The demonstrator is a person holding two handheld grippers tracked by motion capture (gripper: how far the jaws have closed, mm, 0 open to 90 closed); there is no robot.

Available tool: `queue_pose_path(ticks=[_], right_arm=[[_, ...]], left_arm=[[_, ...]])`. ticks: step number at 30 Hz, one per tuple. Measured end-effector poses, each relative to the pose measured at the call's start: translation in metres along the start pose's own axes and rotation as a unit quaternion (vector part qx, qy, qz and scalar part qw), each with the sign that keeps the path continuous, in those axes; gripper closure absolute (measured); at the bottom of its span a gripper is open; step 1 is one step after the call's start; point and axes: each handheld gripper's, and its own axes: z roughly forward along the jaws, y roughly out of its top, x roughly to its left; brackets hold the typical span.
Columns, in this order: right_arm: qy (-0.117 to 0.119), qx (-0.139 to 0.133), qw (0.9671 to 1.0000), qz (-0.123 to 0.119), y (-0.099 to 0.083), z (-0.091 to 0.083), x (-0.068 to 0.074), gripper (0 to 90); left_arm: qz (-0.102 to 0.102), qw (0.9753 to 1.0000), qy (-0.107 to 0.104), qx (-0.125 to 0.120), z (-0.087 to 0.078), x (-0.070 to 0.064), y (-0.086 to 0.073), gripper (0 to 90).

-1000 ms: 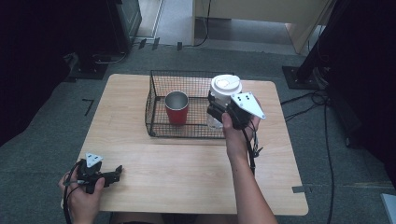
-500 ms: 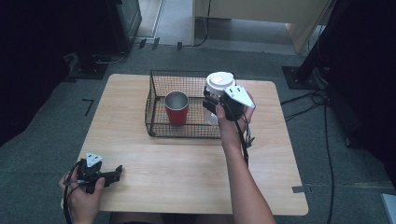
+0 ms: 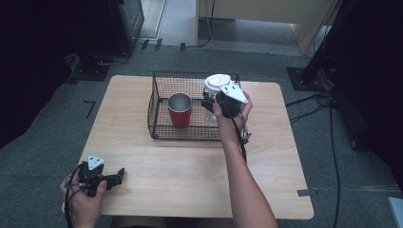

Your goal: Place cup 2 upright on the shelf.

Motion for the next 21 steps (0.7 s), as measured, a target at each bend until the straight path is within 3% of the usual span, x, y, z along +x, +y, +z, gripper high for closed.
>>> queue_pose_path(ticks=[11,21], right_arm=[[-0.003,0.038,0.9993,-0.004,-0.011,0.026,-0.004,16.3],[0.002,0.078,0.9968,-0.012,-0.021,0.038,-0.005,16.3]], left_arm=[[0.000,1.0000,0.000,0.000,0.000,0.000,0.000,0.0],[0.000,1.0000,0.000,0.000,0.000,0.000,0.000,0.0]])
